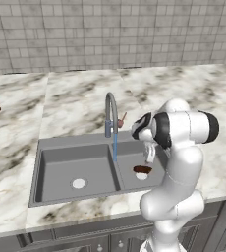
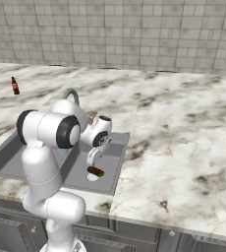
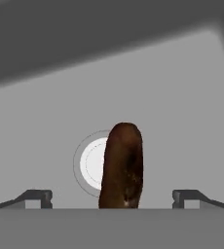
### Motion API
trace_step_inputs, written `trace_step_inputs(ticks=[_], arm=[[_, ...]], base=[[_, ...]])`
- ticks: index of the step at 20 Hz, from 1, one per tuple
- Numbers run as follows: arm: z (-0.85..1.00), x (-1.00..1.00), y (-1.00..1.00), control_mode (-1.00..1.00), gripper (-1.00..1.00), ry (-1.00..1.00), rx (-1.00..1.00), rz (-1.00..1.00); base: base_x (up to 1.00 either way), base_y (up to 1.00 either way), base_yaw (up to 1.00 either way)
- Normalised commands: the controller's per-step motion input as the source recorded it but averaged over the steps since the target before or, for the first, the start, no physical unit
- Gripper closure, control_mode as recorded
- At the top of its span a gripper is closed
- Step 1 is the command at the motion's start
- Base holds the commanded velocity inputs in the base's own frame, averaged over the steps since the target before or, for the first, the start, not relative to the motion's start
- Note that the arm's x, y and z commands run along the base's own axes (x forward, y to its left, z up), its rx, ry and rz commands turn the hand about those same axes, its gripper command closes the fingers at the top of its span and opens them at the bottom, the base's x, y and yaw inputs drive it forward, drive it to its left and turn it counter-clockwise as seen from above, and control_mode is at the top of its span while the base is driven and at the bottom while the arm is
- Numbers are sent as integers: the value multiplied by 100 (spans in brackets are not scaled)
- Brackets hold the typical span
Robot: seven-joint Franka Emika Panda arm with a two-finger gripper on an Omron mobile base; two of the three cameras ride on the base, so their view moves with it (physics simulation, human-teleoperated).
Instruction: Turn on the sink faucet. Then move the sweet potato from the counter to the sink. Turn off the sink. Move the vegetable from the sink to the pot next to the stove. Finally move the pot to the front right burner.
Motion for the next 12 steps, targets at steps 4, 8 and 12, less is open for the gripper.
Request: trace_step_inputs(ticks=[4, 8, 12], arm=[[78, -28, -13, -100, -100, -9, 13, 1], [85, -33, -2, -100, -100, -8, 16, 1], [93, -25, 0, -100, -100, -3, 20, 3]], base=[[0, 0, 0], [0, 0, 0], [0, 0, 0]])
